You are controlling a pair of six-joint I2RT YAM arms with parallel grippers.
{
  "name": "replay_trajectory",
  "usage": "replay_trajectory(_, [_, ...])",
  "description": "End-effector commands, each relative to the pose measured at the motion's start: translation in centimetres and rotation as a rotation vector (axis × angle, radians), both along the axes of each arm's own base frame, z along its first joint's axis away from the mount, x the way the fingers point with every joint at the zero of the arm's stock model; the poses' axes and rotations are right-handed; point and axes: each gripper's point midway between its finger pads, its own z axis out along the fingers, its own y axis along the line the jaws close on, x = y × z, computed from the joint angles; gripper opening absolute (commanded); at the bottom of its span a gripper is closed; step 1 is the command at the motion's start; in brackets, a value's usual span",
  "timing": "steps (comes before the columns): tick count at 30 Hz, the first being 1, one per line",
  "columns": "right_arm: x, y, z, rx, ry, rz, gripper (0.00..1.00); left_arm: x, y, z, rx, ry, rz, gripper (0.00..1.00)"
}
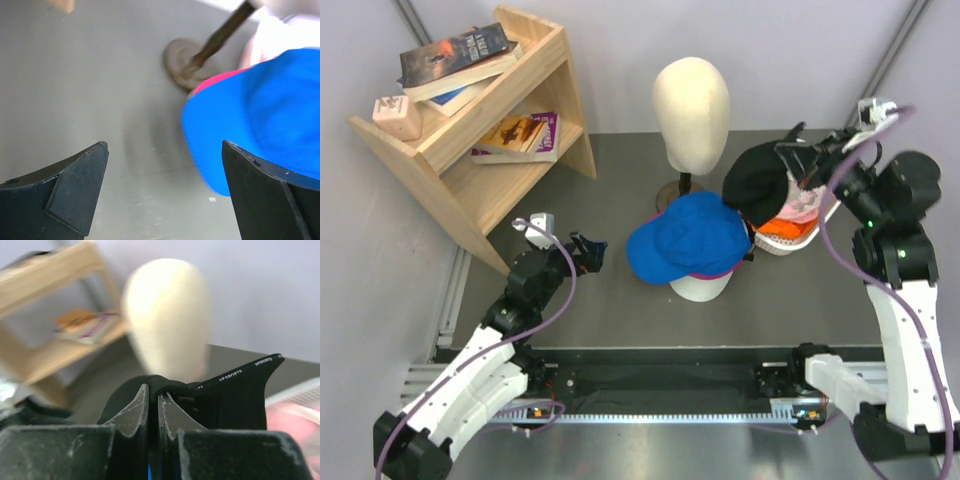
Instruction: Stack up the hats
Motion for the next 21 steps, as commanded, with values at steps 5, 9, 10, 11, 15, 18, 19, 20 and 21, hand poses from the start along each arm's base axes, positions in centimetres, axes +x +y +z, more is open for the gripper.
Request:
replay_trajectory(5, [-11.4,10.3,3.4,0.155,-0.097,0.658,0.00,-2.7,-1.0,8.5,-0.185,-0.174,-0.099,0.99])
replay_trajectory(9, [-13.7,14.8,2.8,0.182,-0.072,0.834,0.00,-4.5,-1.8,10.8,-0.227,-0.236,-0.189,0.99])
replay_trajectory(10, [-15.3,16.2,2.7,0.187,-0.066,0.915,0.00,-4.8,-2.1,11.2,-0.231,-0.250,-0.212,0.99])
replay_trajectory(11, [-16.1,16.8,2.8,0.181,-0.086,0.958,0.00,-5.0,-2.3,11.6,-0.236,-0.263,-0.233,0.99])
replay_trajectory(15, [-19.3,18.8,2.1,0.170,-0.100,1.179,0.00,-6.9,-4.0,13.8,-0.261,-0.341,-0.379,0.99])
replay_trajectory(18, [-21.9,18.5,2.6,0.187,-0.137,1.335,0.00,-8.7,-5.0,15.3,-0.273,-0.409,-0.493,0.99])
replay_trajectory(19, [-22.5,18.3,2.7,0.194,-0.123,1.369,0.00,-9.6,-5.4,15.8,-0.274,-0.431,-0.538,0.99])
replay_trajectory(20, [-23.0,18.1,3.1,0.191,-0.149,1.390,0.00,-10.0,-5.5,16.4,-0.278,-0.459,-0.557,0.99])
replay_trajectory(21, [-23.4,17.9,2.9,0.181,-0.144,1.417,0.00,-10.5,-5.6,16.7,-0.280,-0.478,-0.580,0.99])
